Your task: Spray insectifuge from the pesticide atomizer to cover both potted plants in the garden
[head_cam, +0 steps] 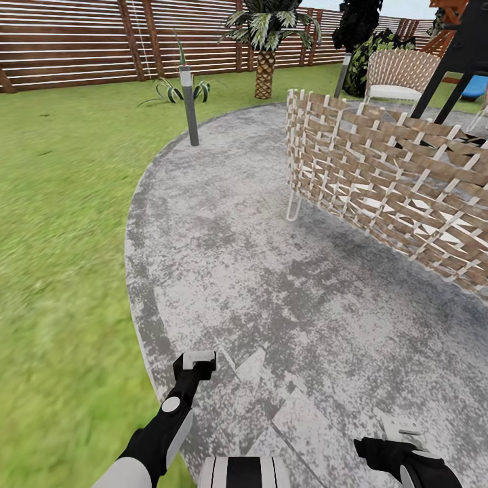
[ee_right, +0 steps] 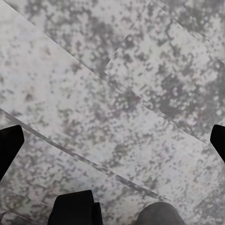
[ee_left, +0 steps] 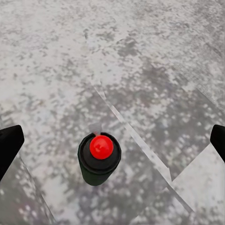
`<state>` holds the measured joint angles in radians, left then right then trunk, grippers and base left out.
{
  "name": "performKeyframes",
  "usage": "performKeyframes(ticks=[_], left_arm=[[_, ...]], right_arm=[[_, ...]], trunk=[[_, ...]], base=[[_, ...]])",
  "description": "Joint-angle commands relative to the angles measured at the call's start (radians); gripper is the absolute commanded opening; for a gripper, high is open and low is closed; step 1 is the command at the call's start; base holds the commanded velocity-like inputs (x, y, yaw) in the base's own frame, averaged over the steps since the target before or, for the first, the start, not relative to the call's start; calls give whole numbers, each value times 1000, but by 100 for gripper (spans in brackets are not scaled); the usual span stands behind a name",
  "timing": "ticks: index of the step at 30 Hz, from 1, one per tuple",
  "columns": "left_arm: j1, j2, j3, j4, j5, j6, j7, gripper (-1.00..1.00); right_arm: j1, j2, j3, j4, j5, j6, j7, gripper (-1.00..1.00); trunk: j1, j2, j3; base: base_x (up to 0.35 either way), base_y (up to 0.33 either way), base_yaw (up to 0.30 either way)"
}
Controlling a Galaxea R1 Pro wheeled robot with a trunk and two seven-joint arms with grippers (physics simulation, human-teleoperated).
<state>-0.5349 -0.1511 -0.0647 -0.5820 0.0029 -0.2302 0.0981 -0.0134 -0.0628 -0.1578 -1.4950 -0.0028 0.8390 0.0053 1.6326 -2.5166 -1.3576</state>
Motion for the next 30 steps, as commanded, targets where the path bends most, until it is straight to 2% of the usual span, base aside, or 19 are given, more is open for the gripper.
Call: performKeyframes(ticks=[1,30], left_arm=[[0,1,-6,1,0,-3,9,100],[0,1,-6,1,0,-2,9,100]], right_arm=[[0,0,0,-1,0,5,1,100],[0,-5,-2,-2,4,5,-1,100]], trunk=[[0,0,-1],[0,0,-1]], base=[[0,0,0],[0,0,0]])
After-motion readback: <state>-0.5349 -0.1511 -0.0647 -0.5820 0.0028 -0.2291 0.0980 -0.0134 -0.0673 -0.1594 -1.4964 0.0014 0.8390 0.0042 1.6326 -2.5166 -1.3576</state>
